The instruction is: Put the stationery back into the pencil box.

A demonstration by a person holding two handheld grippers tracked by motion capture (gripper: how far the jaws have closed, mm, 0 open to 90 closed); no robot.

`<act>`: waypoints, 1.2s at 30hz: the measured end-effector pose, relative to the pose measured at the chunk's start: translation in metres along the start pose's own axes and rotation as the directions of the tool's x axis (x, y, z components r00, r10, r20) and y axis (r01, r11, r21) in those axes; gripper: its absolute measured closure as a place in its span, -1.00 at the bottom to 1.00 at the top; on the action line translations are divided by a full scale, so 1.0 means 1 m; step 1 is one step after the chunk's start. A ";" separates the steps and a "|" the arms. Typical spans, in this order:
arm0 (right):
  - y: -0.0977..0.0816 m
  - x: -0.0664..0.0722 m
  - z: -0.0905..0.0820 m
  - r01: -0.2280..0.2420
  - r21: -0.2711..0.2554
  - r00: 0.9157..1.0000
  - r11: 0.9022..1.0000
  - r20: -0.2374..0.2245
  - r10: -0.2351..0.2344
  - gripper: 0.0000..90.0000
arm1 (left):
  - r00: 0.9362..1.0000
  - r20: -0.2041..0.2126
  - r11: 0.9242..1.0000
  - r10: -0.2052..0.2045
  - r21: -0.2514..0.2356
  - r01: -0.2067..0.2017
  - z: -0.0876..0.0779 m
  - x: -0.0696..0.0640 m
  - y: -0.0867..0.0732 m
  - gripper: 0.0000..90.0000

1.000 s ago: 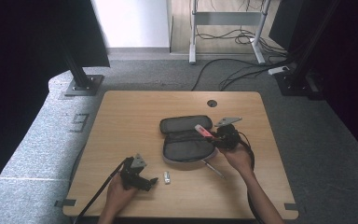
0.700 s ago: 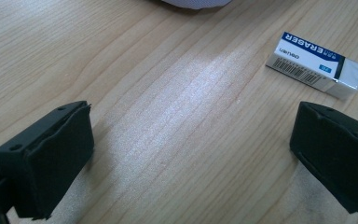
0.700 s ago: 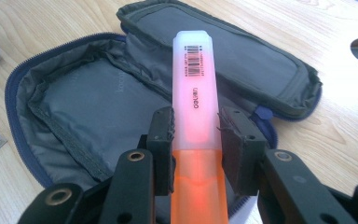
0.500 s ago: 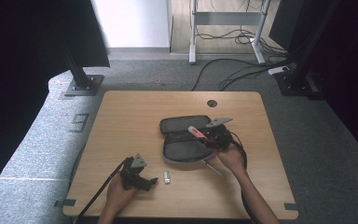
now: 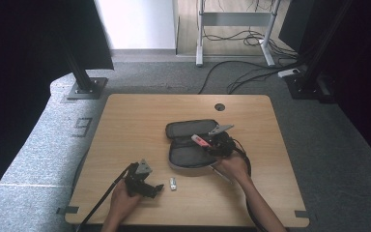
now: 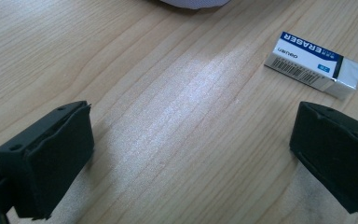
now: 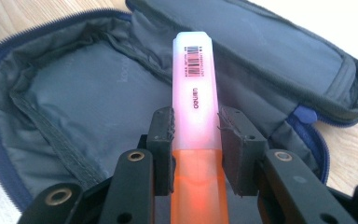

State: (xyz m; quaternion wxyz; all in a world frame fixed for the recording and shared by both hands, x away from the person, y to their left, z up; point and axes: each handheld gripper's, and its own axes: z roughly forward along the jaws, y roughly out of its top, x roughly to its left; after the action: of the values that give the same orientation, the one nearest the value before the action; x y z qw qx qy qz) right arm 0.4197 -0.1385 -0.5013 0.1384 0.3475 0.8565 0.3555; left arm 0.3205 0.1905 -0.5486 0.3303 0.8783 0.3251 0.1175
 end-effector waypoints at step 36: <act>0.000 -0.004 -0.011 0.022 0.027 1.000 0.999 0.015 -0.022 -0.19 | 1.000 0.000 1.000 -0.001 -0.001 0.001 0.000 0.000 0.000 -1.00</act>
State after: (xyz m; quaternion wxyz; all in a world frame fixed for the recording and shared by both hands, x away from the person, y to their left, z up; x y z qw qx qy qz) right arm 0.4169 -0.1466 -0.4939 0.1444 0.3425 0.8639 0.3399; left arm 0.3205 0.1905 -0.5486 0.3308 0.8780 0.3254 0.1175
